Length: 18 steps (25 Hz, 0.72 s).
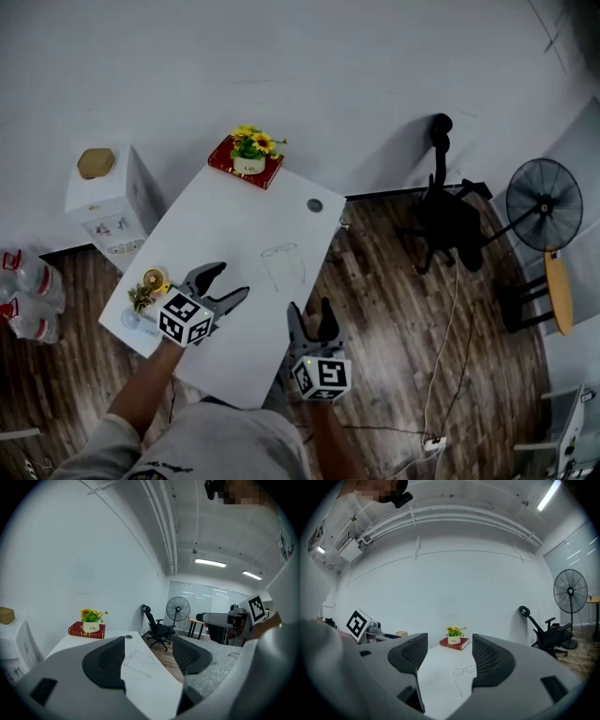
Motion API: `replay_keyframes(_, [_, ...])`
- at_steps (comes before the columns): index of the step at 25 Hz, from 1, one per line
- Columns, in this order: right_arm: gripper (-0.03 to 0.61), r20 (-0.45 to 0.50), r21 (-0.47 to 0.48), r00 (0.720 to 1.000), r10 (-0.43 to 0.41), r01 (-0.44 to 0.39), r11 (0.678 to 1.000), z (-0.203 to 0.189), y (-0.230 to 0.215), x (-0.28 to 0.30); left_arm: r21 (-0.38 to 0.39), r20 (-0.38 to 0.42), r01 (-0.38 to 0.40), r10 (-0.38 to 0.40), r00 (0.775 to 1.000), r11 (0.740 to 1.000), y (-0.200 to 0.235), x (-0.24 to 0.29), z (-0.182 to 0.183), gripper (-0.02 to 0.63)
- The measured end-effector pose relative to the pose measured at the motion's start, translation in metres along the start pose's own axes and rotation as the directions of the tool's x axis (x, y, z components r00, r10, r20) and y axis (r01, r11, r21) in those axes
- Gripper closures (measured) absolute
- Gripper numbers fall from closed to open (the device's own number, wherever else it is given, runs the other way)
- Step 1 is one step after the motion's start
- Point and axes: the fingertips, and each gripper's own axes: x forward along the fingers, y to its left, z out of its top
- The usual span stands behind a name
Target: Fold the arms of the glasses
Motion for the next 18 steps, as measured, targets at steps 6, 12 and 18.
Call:
replay_keyframes(6, [0.296, -0.054, 0.014, 0.998, 0.029, -0.028, 0.999, -0.02, -0.043, 0.059, -0.01, -0.08, 0.001, -0.002, 0.997, 1.0, 0.041, 0.067, -0.009, 0.308])
replay_keyframes(12, [0.296, -0.106, 0.017, 0.993, 0.042, -0.041, 0.999, -0.047, -0.089, 0.111, 0.008, -0.131, 0.01, -0.009, 0.991, 1.0, 0.075, 0.134, -0.021, 0.362])
replay_keyframes(18, [0.296, -0.153, 0.051, 0.987, 0.045, -0.038, 0.998, -0.08, -0.123, 0.148, 0.019, -0.242, 0.065, -0.058, 0.968, 0.998, 0.104, 0.199, -0.048, 0.382])
